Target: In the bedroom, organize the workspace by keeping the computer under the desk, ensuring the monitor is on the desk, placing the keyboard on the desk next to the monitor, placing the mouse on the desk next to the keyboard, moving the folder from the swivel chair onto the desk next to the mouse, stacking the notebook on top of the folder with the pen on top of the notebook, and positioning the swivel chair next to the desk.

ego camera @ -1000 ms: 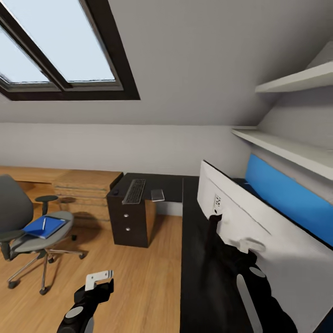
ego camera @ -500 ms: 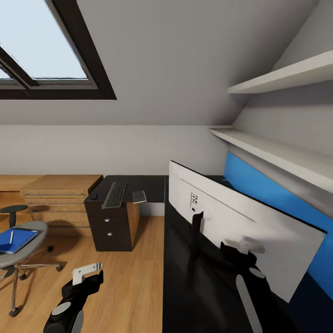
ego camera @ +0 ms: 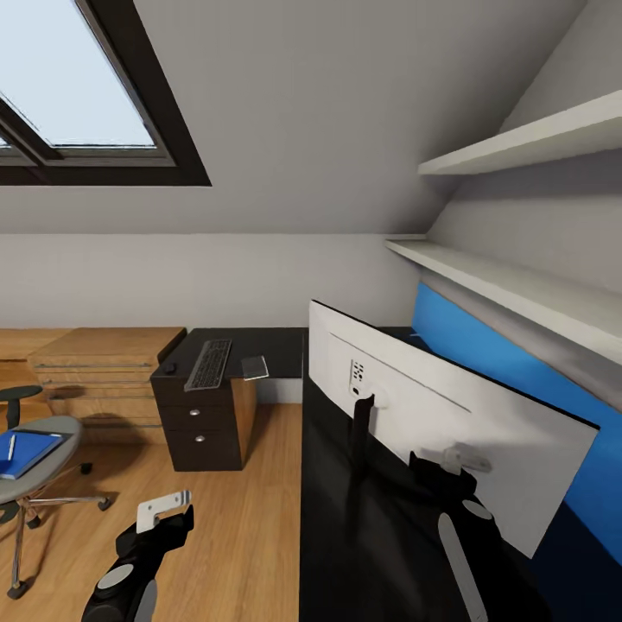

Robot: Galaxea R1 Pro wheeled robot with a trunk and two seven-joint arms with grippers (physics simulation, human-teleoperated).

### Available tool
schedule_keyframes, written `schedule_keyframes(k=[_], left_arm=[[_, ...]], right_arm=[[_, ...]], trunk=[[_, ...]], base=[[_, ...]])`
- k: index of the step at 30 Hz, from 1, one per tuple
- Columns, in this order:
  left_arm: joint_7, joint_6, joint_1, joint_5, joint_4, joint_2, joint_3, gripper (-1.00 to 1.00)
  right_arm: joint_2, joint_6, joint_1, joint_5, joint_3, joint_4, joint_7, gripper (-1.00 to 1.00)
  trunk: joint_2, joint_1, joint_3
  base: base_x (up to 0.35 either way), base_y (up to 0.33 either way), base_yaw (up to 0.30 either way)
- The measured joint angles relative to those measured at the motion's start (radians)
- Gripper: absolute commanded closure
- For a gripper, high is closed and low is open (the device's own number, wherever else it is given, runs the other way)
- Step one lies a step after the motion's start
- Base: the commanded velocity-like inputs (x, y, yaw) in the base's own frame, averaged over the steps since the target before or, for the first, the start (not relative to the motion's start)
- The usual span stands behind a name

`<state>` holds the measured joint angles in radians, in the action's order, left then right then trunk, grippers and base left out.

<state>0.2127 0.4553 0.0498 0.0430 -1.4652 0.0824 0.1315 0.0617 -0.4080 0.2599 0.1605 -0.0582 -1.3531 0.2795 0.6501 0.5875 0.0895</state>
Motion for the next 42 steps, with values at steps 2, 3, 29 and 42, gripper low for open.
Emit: schedule_keyframes(k=[2,3,29,42], left_arm=[[0.0,0.0,0.0,0.0,0.0,0.0,0.0,-1.0],[0.0,0.0,0.0,0.0,0.0,0.0,0.0,-1.0],[0.0,-0.001,0.0,-0.001,0.0,-0.001,0.0,-1.0],[0.0,0.0,0.0,0.0,-0.002,-0.001,0.004,-1.0]], right_arm=[[0.0,0.0,0.0,0.0,0.0,0.0,0.0,-1.0],[0.0,0.001,0.0,0.0,0.0,0.0,0.0,-1.0],[0.002,0.082,0.0,-0.001,0.086,0.095,-0.004,-1.0],[0.005,0.135,0.001,-0.016,0.153,0.207,-0.002,-1.0]], trunk=[[0.0,0.0,0.0],[0.0,0.0,0.0],[0.0,0.0,0.0],[0.0,0.0,0.0]], base=[[0.0,0.0,-0.051],[0.0,0.0,-0.14],[0.01,-0.11,-0.036],[0.0,0.296,0.0]])
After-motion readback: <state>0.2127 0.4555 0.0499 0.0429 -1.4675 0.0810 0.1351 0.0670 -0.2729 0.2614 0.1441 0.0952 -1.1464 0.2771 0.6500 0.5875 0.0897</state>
